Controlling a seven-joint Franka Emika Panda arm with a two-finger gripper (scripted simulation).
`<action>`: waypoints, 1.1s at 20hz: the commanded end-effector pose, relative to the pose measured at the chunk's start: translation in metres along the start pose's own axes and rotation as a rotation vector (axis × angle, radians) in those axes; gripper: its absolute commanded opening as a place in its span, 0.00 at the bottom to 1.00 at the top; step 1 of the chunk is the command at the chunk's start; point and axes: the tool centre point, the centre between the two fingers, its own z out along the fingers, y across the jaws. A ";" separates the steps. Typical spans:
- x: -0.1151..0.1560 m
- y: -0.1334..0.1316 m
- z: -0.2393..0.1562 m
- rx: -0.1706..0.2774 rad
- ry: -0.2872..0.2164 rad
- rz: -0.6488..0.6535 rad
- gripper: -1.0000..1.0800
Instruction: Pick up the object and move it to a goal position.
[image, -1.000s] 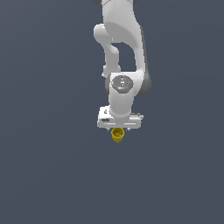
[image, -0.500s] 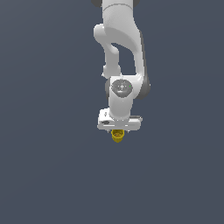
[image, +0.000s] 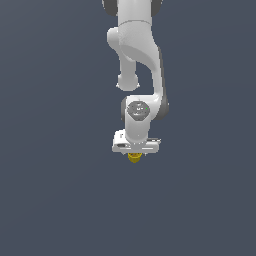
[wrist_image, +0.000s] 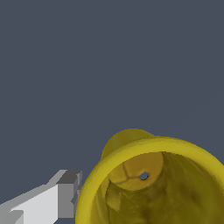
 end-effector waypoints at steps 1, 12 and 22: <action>0.001 0.000 0.001 0.000 0.002 0.000 0.00; 0.001 0.000 0.000 0.000 0.002 0.000 0.00; -0.001 0.032 -0.035 0.000 0.002 0.000 0.00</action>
